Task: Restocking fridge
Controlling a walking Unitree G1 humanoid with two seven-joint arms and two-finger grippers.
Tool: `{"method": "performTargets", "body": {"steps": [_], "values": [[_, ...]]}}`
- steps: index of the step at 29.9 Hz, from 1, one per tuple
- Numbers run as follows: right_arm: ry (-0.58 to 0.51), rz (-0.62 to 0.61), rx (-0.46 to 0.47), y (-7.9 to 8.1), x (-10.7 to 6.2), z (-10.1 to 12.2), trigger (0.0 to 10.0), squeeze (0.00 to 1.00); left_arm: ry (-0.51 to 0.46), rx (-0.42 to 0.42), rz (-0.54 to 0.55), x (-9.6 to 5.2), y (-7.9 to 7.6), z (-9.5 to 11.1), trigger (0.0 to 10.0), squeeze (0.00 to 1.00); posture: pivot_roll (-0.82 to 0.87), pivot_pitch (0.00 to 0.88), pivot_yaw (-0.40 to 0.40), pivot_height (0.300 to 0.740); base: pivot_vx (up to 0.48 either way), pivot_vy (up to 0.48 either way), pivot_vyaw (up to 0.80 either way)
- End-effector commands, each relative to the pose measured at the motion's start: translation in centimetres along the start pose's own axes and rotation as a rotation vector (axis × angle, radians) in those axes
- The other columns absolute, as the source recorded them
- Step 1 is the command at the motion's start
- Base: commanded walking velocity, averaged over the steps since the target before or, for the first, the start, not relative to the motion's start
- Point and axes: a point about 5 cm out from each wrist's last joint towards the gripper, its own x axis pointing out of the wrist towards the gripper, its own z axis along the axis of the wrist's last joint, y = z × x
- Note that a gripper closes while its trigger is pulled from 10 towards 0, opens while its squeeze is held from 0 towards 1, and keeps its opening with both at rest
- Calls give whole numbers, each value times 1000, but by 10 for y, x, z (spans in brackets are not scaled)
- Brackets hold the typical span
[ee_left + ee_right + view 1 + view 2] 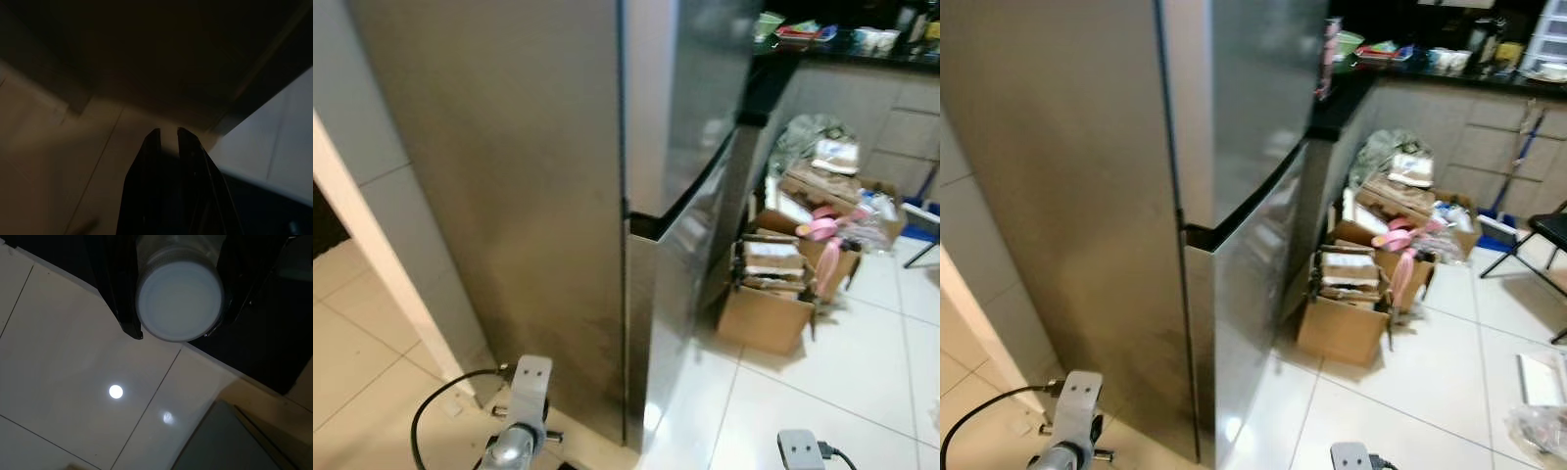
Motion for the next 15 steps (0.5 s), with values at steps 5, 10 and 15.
{"method": "performTargets", "body": {"steps": [5, 10, 15], "values": [[8, -38, 4, -15, -4, -5, 10000, 0, -110, 108, -172, 6, -20, 24, 10000, 0, -92, 120, -13, 740, 0, 0, 0], [2, -42, 3, -17, -4, -4, 10000, 0, -142, 85, -178, 8, -21, 34, 10000, 0, -109, 127, -12, 740, 0, 0, 0], [-14, -38, -1, -19, -4, 0, 10000, 0, -151, 110, -192, 10, -19, 41, 10000, 0, -118, 143, -37, 740, 0, 0, 0]]}}
